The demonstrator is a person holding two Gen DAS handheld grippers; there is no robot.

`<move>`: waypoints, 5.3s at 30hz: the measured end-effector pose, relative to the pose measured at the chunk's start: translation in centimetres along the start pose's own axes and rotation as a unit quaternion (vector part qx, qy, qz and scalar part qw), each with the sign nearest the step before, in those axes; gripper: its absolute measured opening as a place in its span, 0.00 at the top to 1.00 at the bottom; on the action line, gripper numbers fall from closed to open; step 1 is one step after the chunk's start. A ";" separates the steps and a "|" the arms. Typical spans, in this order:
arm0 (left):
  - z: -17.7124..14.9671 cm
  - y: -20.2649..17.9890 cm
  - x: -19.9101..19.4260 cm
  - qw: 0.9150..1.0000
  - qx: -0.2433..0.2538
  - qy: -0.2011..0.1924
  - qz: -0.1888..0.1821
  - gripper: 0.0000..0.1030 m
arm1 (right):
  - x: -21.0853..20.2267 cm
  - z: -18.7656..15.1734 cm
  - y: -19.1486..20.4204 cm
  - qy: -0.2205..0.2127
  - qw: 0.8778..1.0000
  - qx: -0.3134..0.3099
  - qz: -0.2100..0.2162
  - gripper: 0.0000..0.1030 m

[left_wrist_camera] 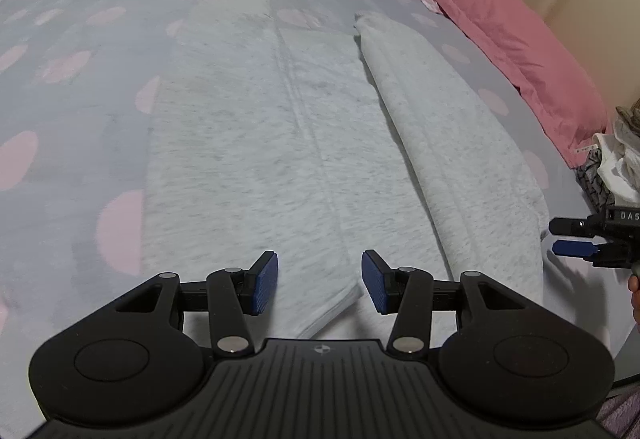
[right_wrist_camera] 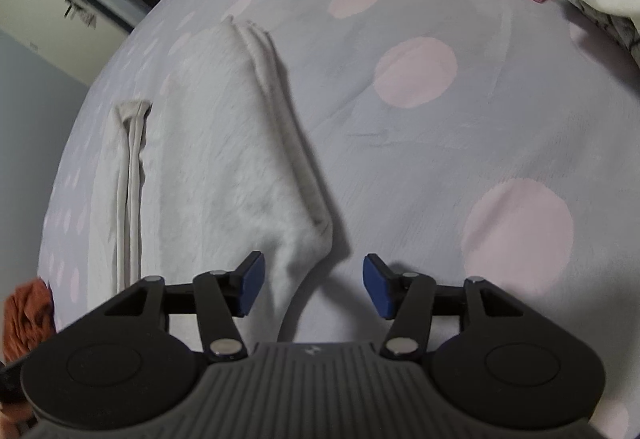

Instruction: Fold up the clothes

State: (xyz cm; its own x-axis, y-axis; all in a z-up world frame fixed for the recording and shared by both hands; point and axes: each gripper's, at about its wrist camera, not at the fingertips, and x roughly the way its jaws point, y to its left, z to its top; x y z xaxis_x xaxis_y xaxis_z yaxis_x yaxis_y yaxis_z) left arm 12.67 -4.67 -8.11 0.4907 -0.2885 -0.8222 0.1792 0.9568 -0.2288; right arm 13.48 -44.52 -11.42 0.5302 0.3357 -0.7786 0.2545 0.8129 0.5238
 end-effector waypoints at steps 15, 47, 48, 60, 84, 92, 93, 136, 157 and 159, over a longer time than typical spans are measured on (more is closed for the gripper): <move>0.2 -1.7 1.8 1.000 0.018 0.011 -0.006 0.57 | 2.8 0.7 -0.7 0.000 0.999 0.036 0.027 0.70; -0.5 3.7 -2.4 0.999 -0.042 -0.009 0.006 0.57 | 2.8 -8.9 24.7 -0.100 0.866 -0.479 -0.101 0.85; -0.5 4.0 -2.5 0.999 -0.046 -0.010 0.008 0.57 | 3.1 -9.5 25.2 -0.096 0.861 -0.490 -0.093 0.85; -0.4 5.7 -3.2 0.998 -0.063 -0.014 0.014 0.57 | 8.8 -13.8 26.7 -0.014 0.806 -0.585 -0.084 0.85; -4.5 2.7 -11.6 0.999 0.001 -0.046 0.020 0.57 | -11.0 -15.0 19.5 -0.047 0.874 -0.484 -0.020 0.59; -6.4 -1.2 -12.1 0.999 0.034 -0.037 -0.006 0.57 | -16.0 -18.2 14.2 -0.026 0.883 -0.467 -0.042 0.57; -6.7 -1.5 -12.0 0.999 0.037 -0.034 -0.009 0.57 | -16.3 -18.6 13.8 -0.024 0.886 -0.461 -0.037 0.57; -8.9 -0.6 -10.6 1.000 -0.011 -0.026 -0.005 0.57 | -11.6 -21.8 13.6 -0.082 0.951 -0.297 0.029 0.50; -1.1 -0.1 -1.4 0.994 -0.083 -0.049 -0.043 0.57 | -2.4 -20.8 16.0 -0.117 0.882 -0.447 -0.087 0.52; -0.6 -0.1 -0.3 0.995 -0.087 -0.046 -0.034 0.57 | -1.5 -20.5 16.6 -0.113 0.877 -0.457 -0.091 0.53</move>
State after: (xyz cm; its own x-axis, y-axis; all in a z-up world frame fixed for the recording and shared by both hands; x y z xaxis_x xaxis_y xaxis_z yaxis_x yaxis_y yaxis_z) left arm 11.99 -4.62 -8.19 0.5589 -0.3478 -0.7527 0.0685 0.9240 -0.3761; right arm 0.34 -21.84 -8.62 0.7219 0.1409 -0.6775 -0.3484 0.9199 -0.1799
